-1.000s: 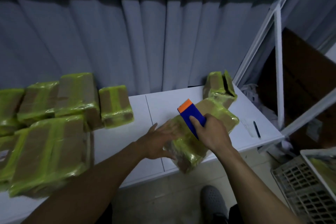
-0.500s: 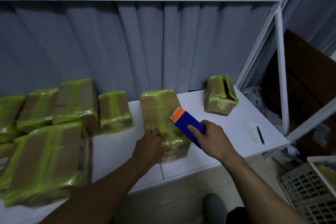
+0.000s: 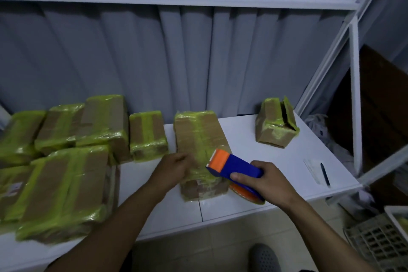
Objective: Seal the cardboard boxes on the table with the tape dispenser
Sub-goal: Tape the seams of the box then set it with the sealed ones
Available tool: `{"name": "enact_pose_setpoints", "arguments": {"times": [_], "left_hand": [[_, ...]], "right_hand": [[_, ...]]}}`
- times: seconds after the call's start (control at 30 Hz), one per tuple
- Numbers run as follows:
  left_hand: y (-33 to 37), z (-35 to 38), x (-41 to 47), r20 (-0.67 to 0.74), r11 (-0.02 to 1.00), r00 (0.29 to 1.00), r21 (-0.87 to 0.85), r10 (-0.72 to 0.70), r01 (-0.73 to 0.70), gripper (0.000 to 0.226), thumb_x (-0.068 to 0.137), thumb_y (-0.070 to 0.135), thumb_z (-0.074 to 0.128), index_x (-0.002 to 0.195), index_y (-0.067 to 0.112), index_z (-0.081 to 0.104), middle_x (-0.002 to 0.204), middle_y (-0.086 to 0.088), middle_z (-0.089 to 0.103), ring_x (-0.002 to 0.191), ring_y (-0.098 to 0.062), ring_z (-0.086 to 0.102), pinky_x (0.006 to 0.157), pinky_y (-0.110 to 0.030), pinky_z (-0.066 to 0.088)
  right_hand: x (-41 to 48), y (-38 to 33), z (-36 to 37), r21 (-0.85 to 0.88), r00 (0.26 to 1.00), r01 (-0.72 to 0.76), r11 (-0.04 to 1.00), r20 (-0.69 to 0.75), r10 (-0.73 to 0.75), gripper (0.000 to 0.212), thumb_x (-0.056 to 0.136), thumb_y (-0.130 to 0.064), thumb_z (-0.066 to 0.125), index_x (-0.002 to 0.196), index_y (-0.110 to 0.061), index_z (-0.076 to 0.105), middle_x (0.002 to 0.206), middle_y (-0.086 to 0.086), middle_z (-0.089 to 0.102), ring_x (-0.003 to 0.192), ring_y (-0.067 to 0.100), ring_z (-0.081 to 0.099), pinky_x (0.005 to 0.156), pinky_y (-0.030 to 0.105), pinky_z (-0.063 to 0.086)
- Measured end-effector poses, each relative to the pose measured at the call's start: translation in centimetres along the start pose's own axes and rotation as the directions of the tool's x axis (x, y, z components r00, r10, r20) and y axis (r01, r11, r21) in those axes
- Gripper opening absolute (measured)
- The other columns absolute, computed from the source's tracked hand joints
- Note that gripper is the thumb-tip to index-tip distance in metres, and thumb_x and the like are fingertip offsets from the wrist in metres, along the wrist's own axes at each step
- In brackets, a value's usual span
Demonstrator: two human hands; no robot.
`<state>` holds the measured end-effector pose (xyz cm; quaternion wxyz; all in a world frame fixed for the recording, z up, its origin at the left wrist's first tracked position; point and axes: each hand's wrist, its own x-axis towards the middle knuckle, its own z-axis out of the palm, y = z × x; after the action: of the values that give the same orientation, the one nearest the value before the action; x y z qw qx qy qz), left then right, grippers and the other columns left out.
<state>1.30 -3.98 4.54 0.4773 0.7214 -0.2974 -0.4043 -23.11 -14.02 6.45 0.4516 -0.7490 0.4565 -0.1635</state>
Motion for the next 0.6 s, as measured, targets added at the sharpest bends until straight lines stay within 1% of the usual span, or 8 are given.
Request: {"name": "enact_pose_setpoints", "arguments": {"times": [0.03,0.07,0.17,0.23,0.3,0.37,0.43,0.6], "left_hand": [[0.9,0.2,-0.9,0.075,0.981,0.992,-0.162,-0.099,0.110,0.023,0.095,0.037,0.064,0.102,0.018,0.076,0.100,0.003,0.076,0.090,-0.017,0.069,0.080,-0.030,0.057],[1.5,0.4,-1.7,0.139,0.953,0.981,-0.252,-0.138,0.170,0.025,0.094,0.039,0.065,0.102,0.017,0.075,0.100,0.000,0.077,0.089,-0.019,0.070,0.079,-0.033,0.059],[1.9,0.9,-2.6,0.152,0.938,0.984,-0.317,-0.093,0.138,0.027,0.091,0.037,0.068,0.105,0.016,0.076,0.103,-0.004,0.076,0.095,-0.021,0.071,0.086,-0.041,0.059],[2.1,0.7,-2.7,0.139,0.929,0.986,-0.343,-0.095,0.138,0.026,0.089,0.035,0.071,0.105,0.015,0.076,0.105,-0.006,0.076,0.098,-0.022,0.069,0.088,-0.043,0.058],[2.2,0.3,-2.9,0.204,0.920,0.973,-0.348,-0.110,0.177,0.026,0.088,0.034,0.071,0.105,0.015,0.077,0.105,-0.005,0.075,0.099,-0.023,0.068,0.092,-0.043,0.057],[2.2,0.2,-3.2,0.254,0.912,0.961,-0.361,-0.107,0.197,0.022,0.087,0.032,0.071,0.103,0.018,0.078,0.106,-0.005,0.075,0.095,-0.019,0.068,0.087,-0.035,0.058],[2.1,0.2,-3.5,0.258,0.910,0.961,-0.367,-0.102,0.195,0.015,0.088,0.027,0.071,0.099,0.021,0.079,0.106,-0.005,0.075,0.091,-0.016,0.067,0.080,-0.029,0.058],[2.1,-0.3,-3.2,0.236,0.932,0.967,-0.320,-0.098,0.173,0.014,0.093,0.021,0.067,0.101,0.016,0.077,0.097,-0.003,0.075,0.083,-0.012,0.065,0.078,-0.028,0.056]], "right_hand": [[0.0,0.1,0.0,0.022,1.000,0.023,1.000,0.009,-0.023,0.060,0.066,-0.068,0.085,0.083,-0.013,0.068,0.073,0.002,0.069,0.067,0.016,0.069,0.062,0.026,0.051],[0.0,0.1,0.1,0.030,0.999,0.045,0.999,0.020,-0.045,0.065,0.062,-0.070,0.084,0.082,-0.011,0.068,0.073,0.005,0.068,0.067,0.021,0.068,0.063,0.031,0.050],[0.0,0.1,0.2,0.083,0.994,0.087,0.993,0.060,-0.092,0.068,0.056,-0.070,0.081,0.086,-0.011,0.070,0.079,0.008,0.069,0.075,0.029,0.070,0.070,0.043,0.058],[0.1,0.1,0.2,0.129,0.991,0.101,0.986,0.070,-0.111,0.066,0.056,-0.067,0.082,0.088,-0.011,0.070,0.081,0.007,0.070,0.078,0.029,0.071,0.074,0.046,0.059],[0.3,0.2,0.1,0.156,0.989,0.121,0.980,0.066,-0.132,0.065,0.057,-0.065,0.083,0.089,-0.010,0.069,0.082,0.008,0.070,0.079,0.031,0.070,0.075,0.046,0.059],[0.5,0.2,0.1,0.168,0.987,0.137,0.976,0.063,-0.150,0.064,0.058,-0.063,0.083,0.089,-0.008,0.069,0.081,0.009,0.069,0.079,0.033,0.069,0.073,0.043,0.058],[0.5,0.1,0.2,0.174,0.984,0.144,0.974,0.075,-0.159,0.063,0.059,-0.063,0.082,0.089,-0.010,0.069,0.082,0.007,0.069,0.078,0.030,0.070,0.072,0.038,0.058],[0.7,0.1,0.6,0.170,0.981,0.150,0.974,0.095,-0.167,0.059,0.059,-0.062,0.081,0.090,-0.013,0.070,0.082,0.003,0.071,0.077,0.024,0.071,0.071,0.033,0.058]]}}
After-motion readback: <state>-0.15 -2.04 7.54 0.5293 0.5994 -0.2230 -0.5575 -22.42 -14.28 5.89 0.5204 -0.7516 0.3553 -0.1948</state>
